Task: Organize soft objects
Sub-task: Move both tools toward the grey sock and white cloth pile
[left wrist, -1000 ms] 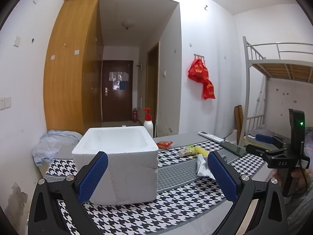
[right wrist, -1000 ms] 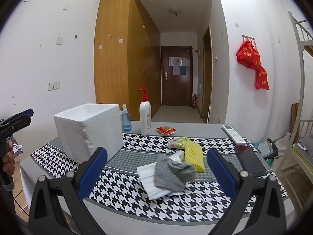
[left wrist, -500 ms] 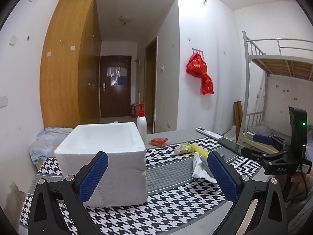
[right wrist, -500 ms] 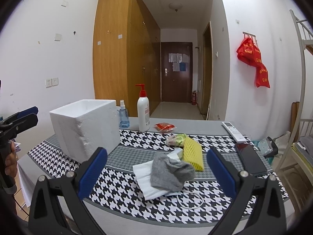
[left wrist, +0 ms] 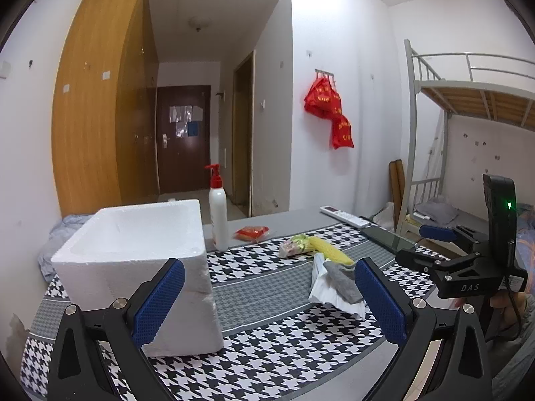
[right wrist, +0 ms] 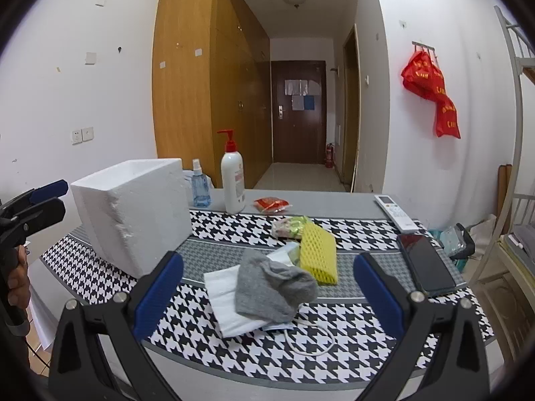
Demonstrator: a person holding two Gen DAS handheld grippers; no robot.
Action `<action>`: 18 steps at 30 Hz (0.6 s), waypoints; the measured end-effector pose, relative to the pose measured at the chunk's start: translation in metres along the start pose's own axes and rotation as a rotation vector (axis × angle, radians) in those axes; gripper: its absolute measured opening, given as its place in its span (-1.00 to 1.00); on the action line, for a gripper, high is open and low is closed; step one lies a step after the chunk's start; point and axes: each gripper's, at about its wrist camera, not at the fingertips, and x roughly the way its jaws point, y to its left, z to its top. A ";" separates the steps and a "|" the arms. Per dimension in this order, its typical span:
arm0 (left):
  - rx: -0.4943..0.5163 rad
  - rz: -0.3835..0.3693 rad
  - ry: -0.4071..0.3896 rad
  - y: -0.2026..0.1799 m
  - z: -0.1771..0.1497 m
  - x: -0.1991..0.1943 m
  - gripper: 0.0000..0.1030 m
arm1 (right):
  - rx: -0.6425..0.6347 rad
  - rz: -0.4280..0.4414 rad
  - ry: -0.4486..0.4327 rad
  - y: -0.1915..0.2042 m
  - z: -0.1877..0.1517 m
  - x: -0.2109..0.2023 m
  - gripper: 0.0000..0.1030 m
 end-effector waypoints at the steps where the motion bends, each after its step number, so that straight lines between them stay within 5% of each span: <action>1: 0.001 0.003 0.008 -0.001 0.000 0.003 0.98 | 0.000 -0.003 0.006 -0.002 -0.001 0.002 0.99; 18: 0.028 -0.006 0.071 -0.017 -0.005 0.036 0.98 | 0.012 0.023 0.072 -0.019 -0.009 0.027 0.99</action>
